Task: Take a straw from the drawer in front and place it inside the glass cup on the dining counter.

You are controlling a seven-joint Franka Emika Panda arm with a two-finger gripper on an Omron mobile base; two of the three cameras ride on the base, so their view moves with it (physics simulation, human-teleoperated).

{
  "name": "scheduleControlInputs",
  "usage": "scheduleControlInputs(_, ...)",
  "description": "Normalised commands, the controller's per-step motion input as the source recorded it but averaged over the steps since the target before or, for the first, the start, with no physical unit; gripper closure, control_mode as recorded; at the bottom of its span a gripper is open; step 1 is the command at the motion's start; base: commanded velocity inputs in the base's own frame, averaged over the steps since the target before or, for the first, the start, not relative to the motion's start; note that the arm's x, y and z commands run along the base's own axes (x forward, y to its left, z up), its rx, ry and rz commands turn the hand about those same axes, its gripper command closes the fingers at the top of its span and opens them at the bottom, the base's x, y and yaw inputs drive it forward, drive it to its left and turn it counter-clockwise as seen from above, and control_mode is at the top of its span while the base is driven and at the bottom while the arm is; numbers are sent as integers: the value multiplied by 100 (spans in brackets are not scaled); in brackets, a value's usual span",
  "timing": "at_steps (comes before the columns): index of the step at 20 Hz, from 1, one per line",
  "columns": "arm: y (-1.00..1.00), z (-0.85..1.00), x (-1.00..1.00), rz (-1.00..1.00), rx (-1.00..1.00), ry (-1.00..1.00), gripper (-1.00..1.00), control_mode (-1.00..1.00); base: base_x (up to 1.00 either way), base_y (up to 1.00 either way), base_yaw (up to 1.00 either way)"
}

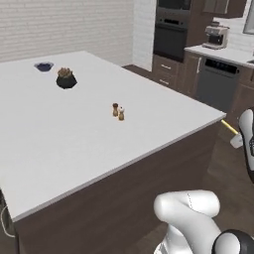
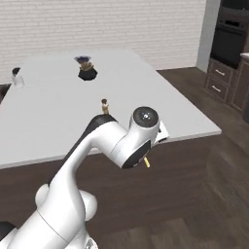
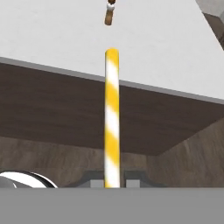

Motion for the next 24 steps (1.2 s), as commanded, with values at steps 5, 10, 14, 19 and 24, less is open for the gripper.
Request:
scheduleControlInputs(5, 0, 0, 0, 0, 0, 0, 100, 100, -23, 100, 2)
scheduleControlInputs(10, 0, 0, 0, 0, 0, 0, 100, 100, -7, 100, 0)
scheduleControlInputs(14, 0, 0, 0, 0, 0, 0, 100, 100, -6, 100, 0)
scheduleControlInputs(19, 0, 0, 0, 0, 0, 0, 100, 100, -1, 100, -4)
scheduleControlInputs(24, 0, 0, 0, 0, 0, 0, 100, 100, 0, 100, -9)
